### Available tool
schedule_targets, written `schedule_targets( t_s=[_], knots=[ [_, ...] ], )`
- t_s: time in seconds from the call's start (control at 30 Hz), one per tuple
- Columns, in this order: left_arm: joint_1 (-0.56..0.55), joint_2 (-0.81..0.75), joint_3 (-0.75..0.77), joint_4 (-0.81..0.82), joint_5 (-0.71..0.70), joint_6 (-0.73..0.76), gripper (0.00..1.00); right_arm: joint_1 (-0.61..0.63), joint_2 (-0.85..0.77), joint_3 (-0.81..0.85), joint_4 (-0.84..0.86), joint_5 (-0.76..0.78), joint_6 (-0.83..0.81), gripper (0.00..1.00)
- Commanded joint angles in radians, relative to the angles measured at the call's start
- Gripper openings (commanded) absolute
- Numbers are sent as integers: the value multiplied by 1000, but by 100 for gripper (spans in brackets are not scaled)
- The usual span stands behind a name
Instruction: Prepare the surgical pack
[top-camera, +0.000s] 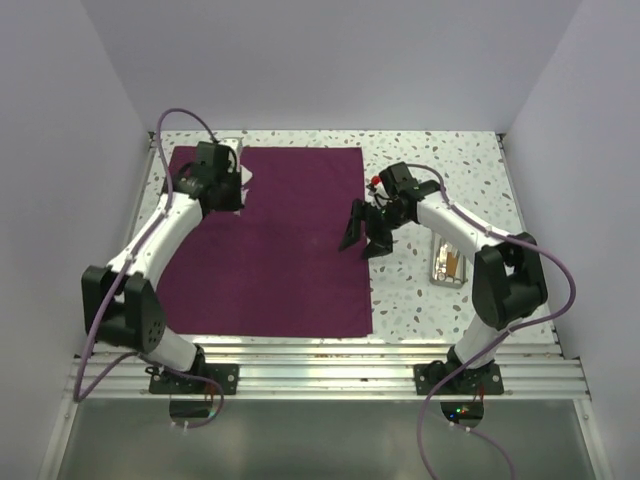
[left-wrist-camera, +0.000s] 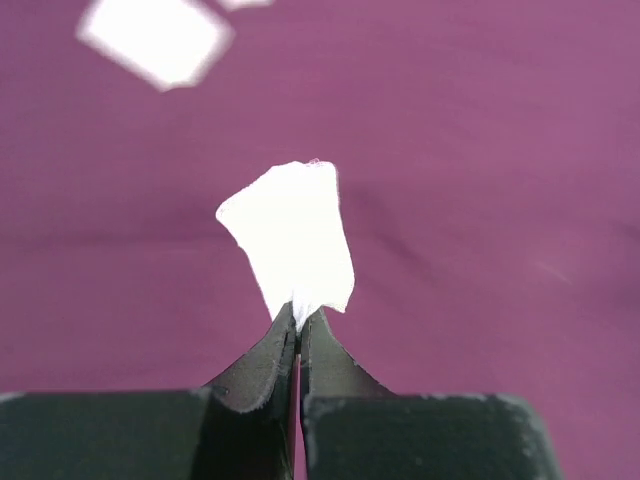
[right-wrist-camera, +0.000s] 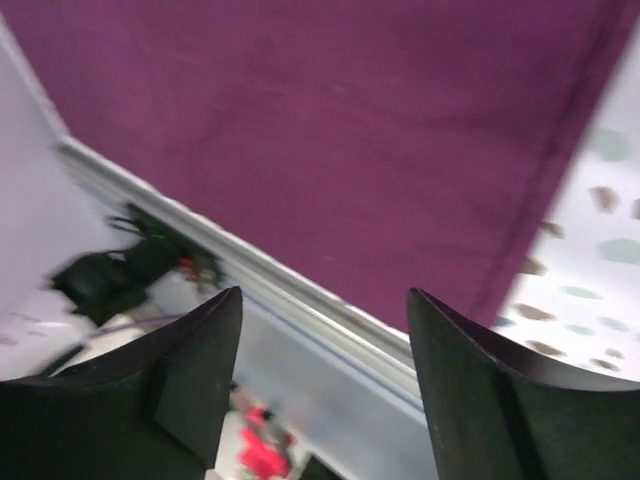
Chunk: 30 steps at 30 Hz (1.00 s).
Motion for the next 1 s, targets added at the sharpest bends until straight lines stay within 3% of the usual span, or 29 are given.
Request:
schedule_targets(
  t_s=[0.0,0.1,0.2,0.5,0.97],
  knots=[
    [-162,-181,-122,117,138,1,0,5,-42,50,123,-139,233,72],
    [-268,-281,-206,153,145,-8,0,18,-40,59,204,-194,402,74],
    [-350,-338,-253,163,138,-19,0,44,-46,120,168,-147,480,74],
    [-537,-354,-270,180,100,-42,0,130,-51,131,174,-73,658,75],
    [-652,-303,-217,172,14,-31,0,193,-65,88,149,19,754,63]
  ],
)
